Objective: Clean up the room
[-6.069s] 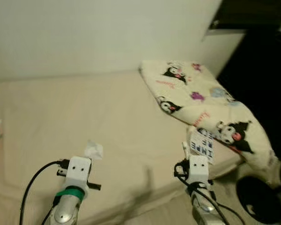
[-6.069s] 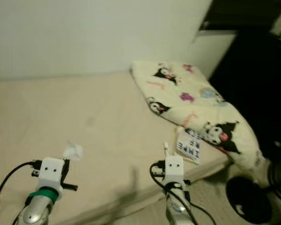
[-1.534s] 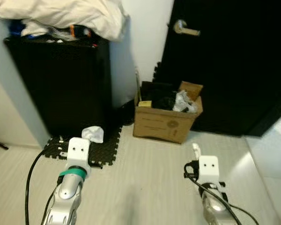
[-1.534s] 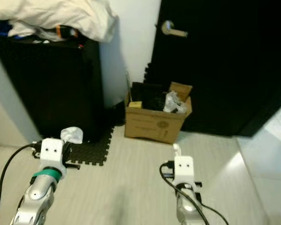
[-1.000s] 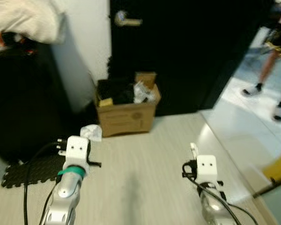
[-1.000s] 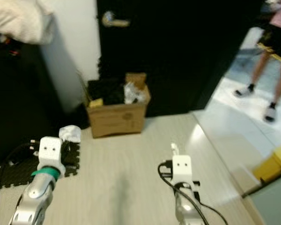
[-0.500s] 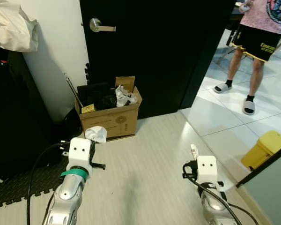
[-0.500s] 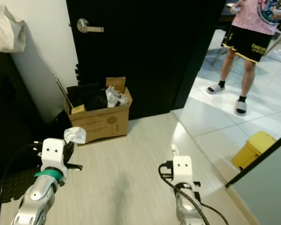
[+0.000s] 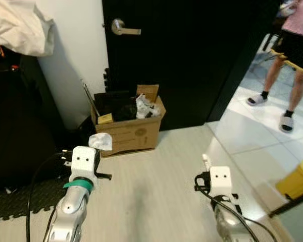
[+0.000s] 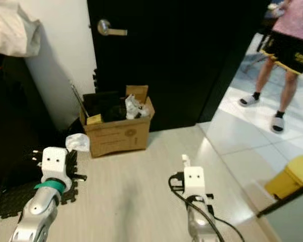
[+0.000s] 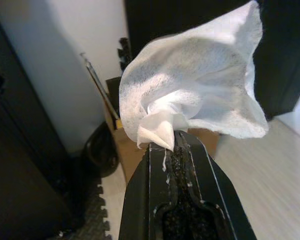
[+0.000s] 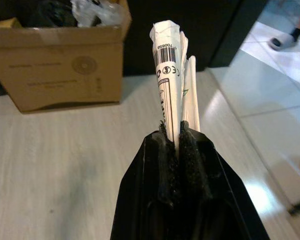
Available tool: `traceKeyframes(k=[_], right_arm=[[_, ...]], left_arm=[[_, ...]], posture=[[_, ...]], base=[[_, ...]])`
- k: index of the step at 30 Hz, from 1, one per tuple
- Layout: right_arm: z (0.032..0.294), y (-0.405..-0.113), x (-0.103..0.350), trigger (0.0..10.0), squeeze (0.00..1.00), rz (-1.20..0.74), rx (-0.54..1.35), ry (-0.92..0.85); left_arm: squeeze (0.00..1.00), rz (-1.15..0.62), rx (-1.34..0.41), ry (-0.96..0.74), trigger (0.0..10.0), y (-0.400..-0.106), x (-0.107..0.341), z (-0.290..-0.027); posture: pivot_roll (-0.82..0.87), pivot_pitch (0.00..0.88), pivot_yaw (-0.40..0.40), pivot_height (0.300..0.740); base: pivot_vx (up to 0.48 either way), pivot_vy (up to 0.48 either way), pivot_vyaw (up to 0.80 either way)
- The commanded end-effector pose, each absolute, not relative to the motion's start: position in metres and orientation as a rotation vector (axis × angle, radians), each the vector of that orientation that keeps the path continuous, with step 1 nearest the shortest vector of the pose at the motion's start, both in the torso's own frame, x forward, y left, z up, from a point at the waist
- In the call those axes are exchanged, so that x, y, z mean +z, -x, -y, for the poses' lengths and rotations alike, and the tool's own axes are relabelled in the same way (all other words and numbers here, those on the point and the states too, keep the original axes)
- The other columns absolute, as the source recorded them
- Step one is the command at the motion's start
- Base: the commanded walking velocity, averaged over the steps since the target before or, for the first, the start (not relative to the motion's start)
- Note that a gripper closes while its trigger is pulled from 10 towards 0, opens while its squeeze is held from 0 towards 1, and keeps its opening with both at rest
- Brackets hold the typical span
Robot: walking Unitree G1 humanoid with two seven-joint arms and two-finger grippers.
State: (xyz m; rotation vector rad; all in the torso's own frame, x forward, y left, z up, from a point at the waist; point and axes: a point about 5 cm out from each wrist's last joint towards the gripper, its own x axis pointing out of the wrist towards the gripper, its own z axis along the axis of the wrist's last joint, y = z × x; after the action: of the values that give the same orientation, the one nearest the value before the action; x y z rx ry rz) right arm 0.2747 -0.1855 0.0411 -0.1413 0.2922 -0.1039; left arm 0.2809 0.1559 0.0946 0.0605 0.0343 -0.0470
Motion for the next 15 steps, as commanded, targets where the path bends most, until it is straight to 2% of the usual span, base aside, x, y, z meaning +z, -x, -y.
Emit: traceKeyframes(k=[1, 15], right_arm=[[0.1898, -0.2712, 0.0377, 10.0, 0.0, -0.31, -0.121, 0.145], [0.1888, -0.2704, 0.0375, 10.0, 0.0, -0.3, -0.096, 0.148]], left_arm=[[0.0, -0.047, -0.063, -0.057, 10.0, -0.2794, 0.0916, -0.1525], [0.0, -0.047, -0.067, -0.053, 10.0, -0.2788, 0.0916, -0.1518]], posture=[[0.05, 0.0, 0.071, 0.74], [0.05, 0.0, 0.065, 0.74]], base=[[0.277, 0.0, 0.0], [0.275, 0.0, 0.0]])
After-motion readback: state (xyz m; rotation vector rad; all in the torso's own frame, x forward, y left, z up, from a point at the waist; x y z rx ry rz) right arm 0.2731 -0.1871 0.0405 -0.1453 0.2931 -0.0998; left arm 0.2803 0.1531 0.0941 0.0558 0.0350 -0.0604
